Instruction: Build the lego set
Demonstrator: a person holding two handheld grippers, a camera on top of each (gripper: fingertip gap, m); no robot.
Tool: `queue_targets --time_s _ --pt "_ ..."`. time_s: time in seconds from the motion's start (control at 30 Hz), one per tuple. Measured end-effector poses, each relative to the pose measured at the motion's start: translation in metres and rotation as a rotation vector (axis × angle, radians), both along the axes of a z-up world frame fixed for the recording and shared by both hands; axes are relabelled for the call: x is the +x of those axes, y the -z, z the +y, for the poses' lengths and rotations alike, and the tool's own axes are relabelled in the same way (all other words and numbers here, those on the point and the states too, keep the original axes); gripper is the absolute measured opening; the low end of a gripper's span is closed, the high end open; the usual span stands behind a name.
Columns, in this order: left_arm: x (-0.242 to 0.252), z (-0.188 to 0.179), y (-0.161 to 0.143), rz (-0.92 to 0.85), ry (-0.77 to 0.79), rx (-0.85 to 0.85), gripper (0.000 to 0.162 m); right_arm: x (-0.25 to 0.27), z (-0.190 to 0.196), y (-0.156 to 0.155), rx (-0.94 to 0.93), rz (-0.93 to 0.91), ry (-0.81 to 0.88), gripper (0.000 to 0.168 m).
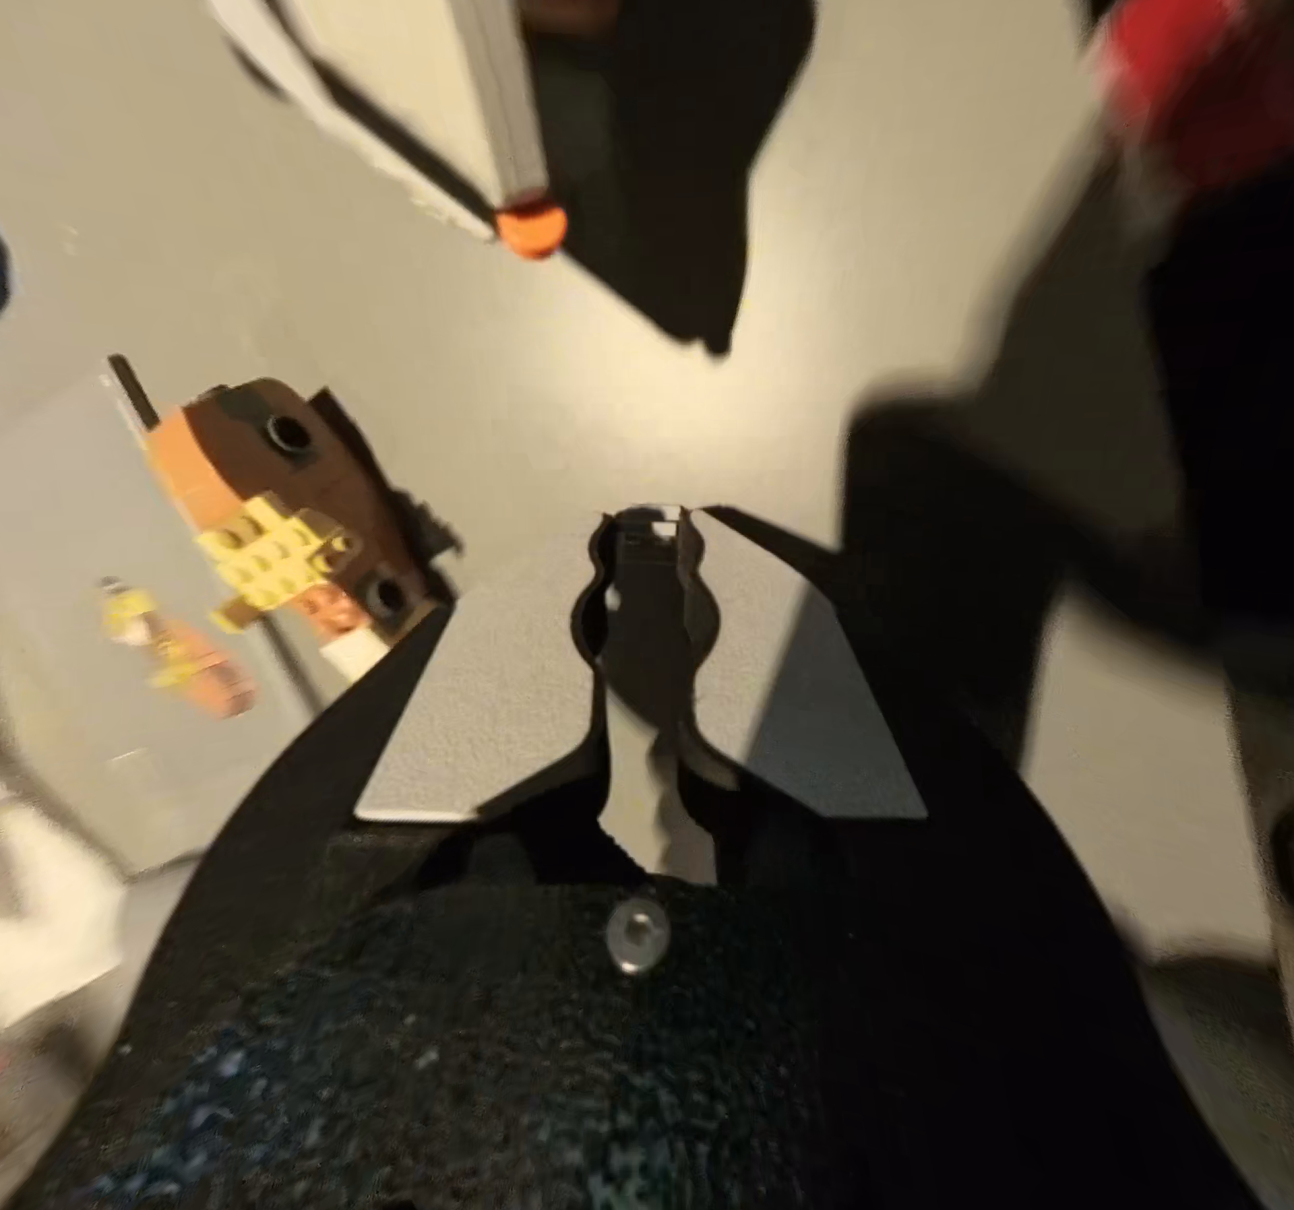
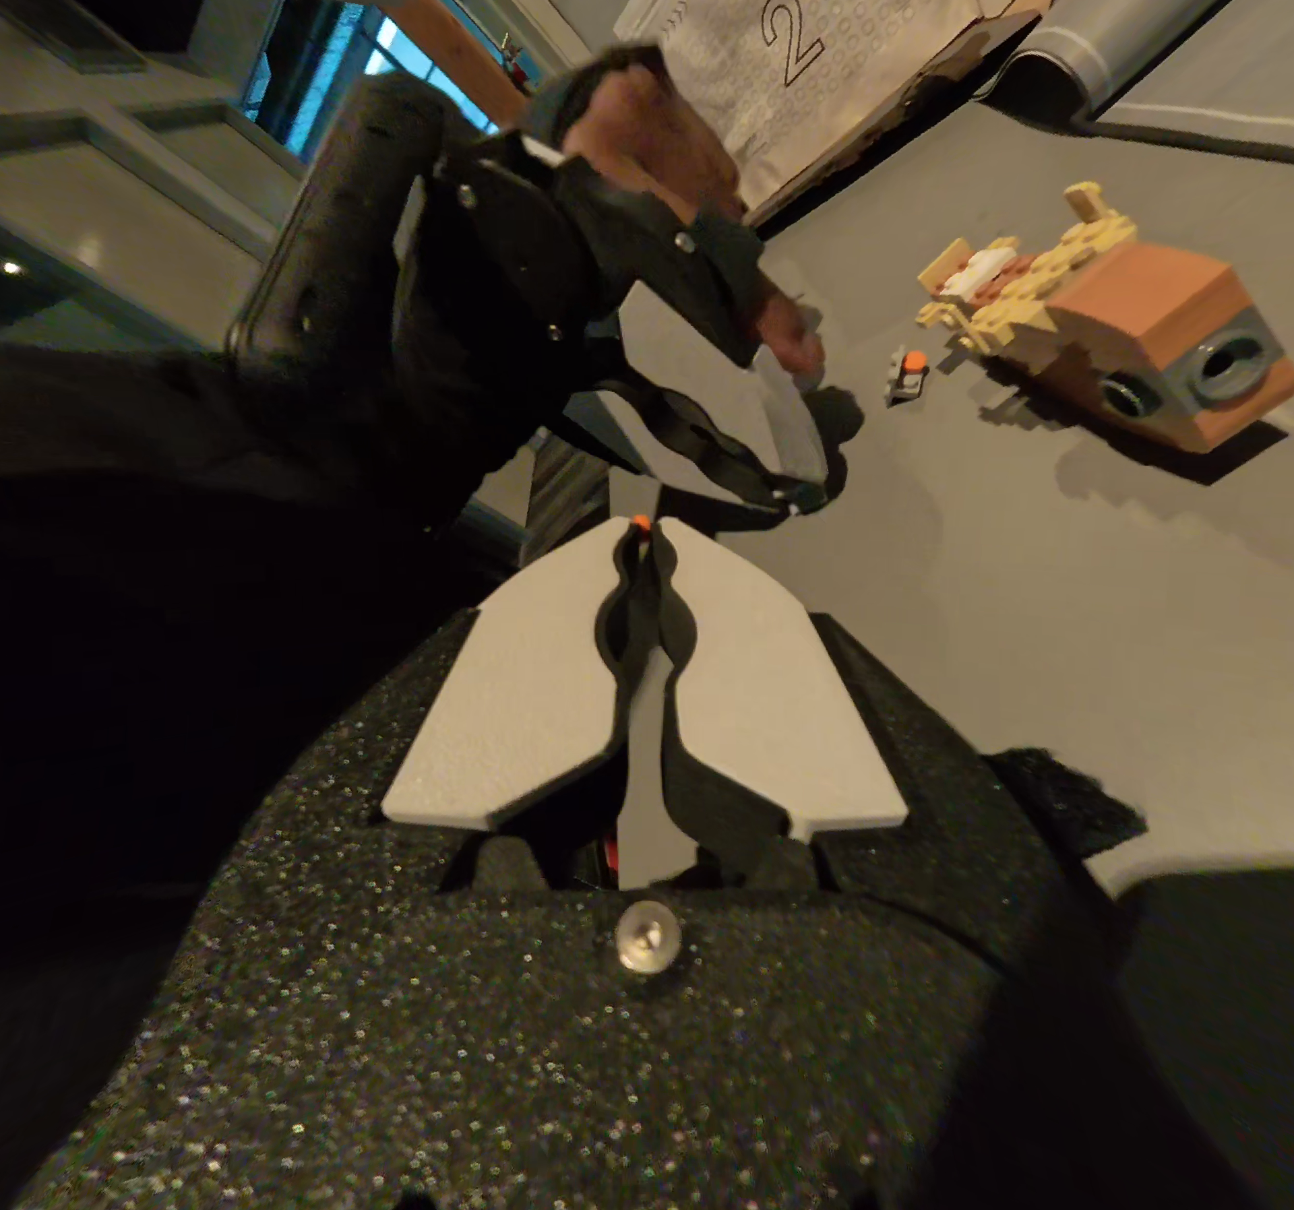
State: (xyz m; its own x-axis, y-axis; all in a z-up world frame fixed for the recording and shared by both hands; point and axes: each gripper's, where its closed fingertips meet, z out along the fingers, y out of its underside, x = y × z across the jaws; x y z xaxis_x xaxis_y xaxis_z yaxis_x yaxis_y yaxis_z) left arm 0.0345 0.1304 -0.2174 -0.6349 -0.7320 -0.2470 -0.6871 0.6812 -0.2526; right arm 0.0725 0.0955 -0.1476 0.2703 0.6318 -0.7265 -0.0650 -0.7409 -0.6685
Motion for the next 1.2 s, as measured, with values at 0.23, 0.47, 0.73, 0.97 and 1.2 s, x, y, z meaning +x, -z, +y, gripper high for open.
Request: queue_targets --time_s 0.23,0.47,0.73,0.97,1.2 --pt "-0.01 0.008 0.001 0.402 0.149 0.265 0.017 0.013 -0.006 0.004 0.042 -0.036 0.058 0.002" --pt "0.0 0.008 0.001 0.405 0.097 0.222 0.032 0.023 -0.012 0.002 0.066 -0.017 0.089 0.003" --pt "-0.015 0.013 -0.025 -0.158 -0.088 -0.234 0.036 0.023 -0.013 0.002 0.056 -0.008 0.08 0.003" --pt "-0.018 0.009 -0.003 -0.228 -0.007 -0.307 0.029 0.016 -0.009 0.007 0.038 -0.033 0.063 0.003" --pt "-0.004 0.003 0.003 -0.172 0.12 -0.324 0.022 0.013 -0.007 0.011 0.026 -0.05 0.06 0.003"
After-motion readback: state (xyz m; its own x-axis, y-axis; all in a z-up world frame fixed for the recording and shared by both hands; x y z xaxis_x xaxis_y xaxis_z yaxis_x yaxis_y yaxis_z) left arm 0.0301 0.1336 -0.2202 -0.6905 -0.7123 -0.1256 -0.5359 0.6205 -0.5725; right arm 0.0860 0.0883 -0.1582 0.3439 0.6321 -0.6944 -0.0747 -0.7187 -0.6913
